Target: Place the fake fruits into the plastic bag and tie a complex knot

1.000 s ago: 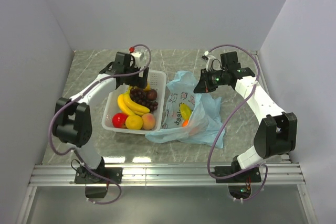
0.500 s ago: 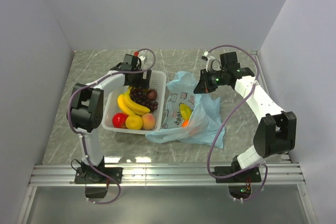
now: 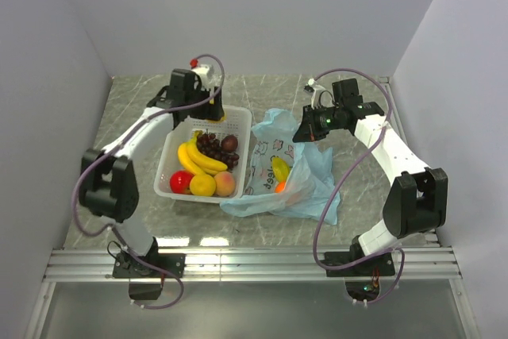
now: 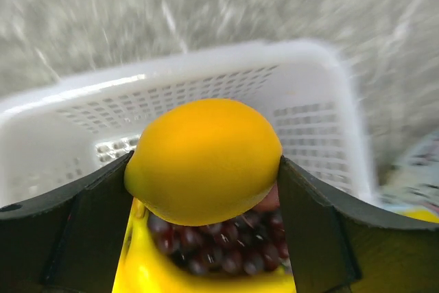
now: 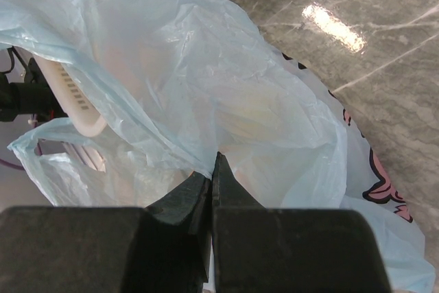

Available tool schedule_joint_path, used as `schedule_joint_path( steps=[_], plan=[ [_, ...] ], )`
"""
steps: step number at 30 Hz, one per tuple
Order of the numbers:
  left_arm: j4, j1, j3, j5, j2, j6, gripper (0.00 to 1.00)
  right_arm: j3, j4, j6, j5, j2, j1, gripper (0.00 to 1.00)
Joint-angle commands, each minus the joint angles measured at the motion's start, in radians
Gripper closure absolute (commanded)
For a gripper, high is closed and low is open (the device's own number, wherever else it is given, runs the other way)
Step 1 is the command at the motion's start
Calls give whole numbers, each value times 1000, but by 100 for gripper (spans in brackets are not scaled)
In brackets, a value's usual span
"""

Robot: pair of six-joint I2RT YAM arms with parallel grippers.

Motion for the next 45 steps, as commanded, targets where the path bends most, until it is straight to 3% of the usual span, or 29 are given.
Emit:
schedule_joint_path(
  steps=[1,7,11,13,17,22,23,25,27,31,37,40,42,45],
  plan=[
    [4,12,7,83,-156,-10,60,14,-3,-6,-11,-2,-1,100],
    [27,7,-131,339,-351,-61,55,19,20,26,-5,-2,-1,100],
    [60,-71,-202,369,-421,-116,55,10,46,49,-1,2,-1,100],
    [79,-170,-200,349,-426,-124,54,5,51,56,2,10,-1,100],
    [151,-354,-158,228,-356,-168,57,19,52,63,20,14,-4,100],
    [180,-469,-9,90,-129,-236,53,51,23,38,52,15,-16,100],
    [174,-477,13,76,-98,-240,51,50,20,35,57,10,-16,100],
    [182,-488,40,71,-31,-243,35,42,22,32,71,5,-25,100],
    [185,-488,59,89,-7,-262,18,39,14,21,69,4,-28,100],
    [176,-488,50,198,-62,-217,1,27,15,15,63,1,-33,100],
    [35,-444,-15,267,-265,-90,1,19,31,24,37,4,-33,100],
    [-117,-326,-35,433,-358,20,1,23,22,20,28,7,-33,100],
    [-273,-202,-44,578,-409,204,2,22,17,11,22,4,-33,100],
    [-427,-115,-59,503,-437,390,6,17,9,4,20,10,-31,100]
  ],
)
